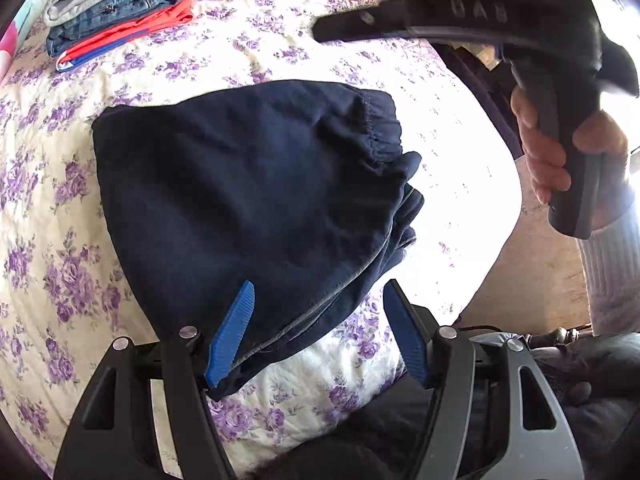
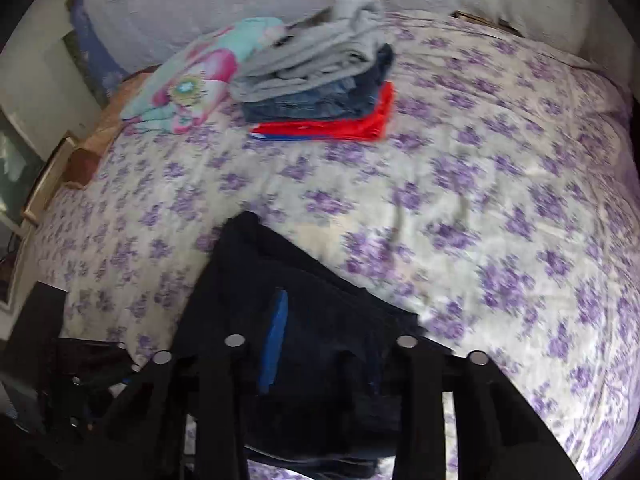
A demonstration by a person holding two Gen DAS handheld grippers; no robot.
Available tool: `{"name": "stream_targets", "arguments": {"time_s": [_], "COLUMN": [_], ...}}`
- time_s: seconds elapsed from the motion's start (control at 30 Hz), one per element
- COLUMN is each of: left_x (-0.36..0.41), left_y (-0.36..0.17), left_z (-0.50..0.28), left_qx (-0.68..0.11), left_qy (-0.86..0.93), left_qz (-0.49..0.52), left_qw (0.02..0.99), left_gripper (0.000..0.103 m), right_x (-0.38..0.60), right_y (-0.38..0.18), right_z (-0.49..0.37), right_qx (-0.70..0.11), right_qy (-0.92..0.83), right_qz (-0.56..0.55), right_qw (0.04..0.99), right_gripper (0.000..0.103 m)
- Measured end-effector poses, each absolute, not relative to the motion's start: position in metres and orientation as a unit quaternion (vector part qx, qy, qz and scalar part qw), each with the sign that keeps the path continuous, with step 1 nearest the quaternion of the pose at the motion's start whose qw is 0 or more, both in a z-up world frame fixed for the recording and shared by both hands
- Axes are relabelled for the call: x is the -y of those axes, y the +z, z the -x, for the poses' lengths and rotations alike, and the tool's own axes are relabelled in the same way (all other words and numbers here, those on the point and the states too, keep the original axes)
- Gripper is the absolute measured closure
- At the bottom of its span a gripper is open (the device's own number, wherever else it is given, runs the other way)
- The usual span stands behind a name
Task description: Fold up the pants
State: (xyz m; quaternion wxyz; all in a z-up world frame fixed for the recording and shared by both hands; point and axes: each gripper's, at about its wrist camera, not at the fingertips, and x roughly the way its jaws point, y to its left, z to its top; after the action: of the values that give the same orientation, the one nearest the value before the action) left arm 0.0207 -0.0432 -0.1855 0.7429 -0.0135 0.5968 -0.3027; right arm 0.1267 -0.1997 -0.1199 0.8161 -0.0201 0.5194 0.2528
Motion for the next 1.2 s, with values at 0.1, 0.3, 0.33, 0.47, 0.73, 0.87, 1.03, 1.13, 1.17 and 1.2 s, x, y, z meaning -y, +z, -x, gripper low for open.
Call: {"name": "stream_targets", "arguments": {"time_s": [0.1,0.3,0.33,0.47,0.73,0.87,1.03,1.13,1.17,1.2], "left_x": [0.049,0.038,0.038,0.025,-0.087,-0.082,-0.053,-0.033,-0.028,-0.025], "left_y": [-0.215,-0.24,-0.243,-0.228,-0.21,-0.255,-0.283,-0.292,-0.285,-0.28], "left_z": [-0.028,-0.039,-0.041,-0.045,-0.065,-0.073,-0.071,-0.075,-0.074,-0.075], "left_qx": [-0.628,-0.632,-0.631,-0.628,-0.593,-0.636,-0.654,-0.67,-0.669,-0.667], "left_qy": [-0.289,-0.293,-0.293,-0.282,-0.189,-0.201,-0.24,-0.241,-0.24,-0.235], "left_qz": [0.031,0.067,0.073,0.093,0.214,0.29,0.317,0.301,0.293,0.279], "left_qw": [0.721,0.714,0.714,0.72,0.753,0.687,0.644,0.635,0.64,0.649], "left_gripper": [0.051,0.052,0.052,0.054,0.029,0.039,0.04,0.04,0.045,0.057], "right_x": [0.143,0.11,0.111,0.107,0.224,0.274,0.306,0.324,0.327,0.329], "right_y": [-0.147,-0.233,-0.242,-0.222,-0.111,-0.125,-0.145,-0.159,-0.163,-0.169], "right_z": [-0.14,-0.174,-0.177,-0.175,-0.138,-0.101,-0.048,-0.028,-0.023,-0.02], "right_qx": [-0.542,-0.611,-0.613,-0.598,-0.514,-0.549,-0.569,-0.584,-0.588,-0.592], "right_qy": [0.307,0.245,0.241,0.24,0.163,0.111,0.067,0.061,0.061,0.06], "right_qz": [0.039,0.096,0.087,0.098,0.006,-0.051,-0.079,-0.129,-0.145,-0.161], "right_qw": [0.781,0.747,0.747,0.758,0.842,0.827,0.816,0.799,0.793,0.788], "right_gripper": [0.096,0.103,0.103,0.103,0.015,0.015,0.015,0.015,0.015,0.015]}}
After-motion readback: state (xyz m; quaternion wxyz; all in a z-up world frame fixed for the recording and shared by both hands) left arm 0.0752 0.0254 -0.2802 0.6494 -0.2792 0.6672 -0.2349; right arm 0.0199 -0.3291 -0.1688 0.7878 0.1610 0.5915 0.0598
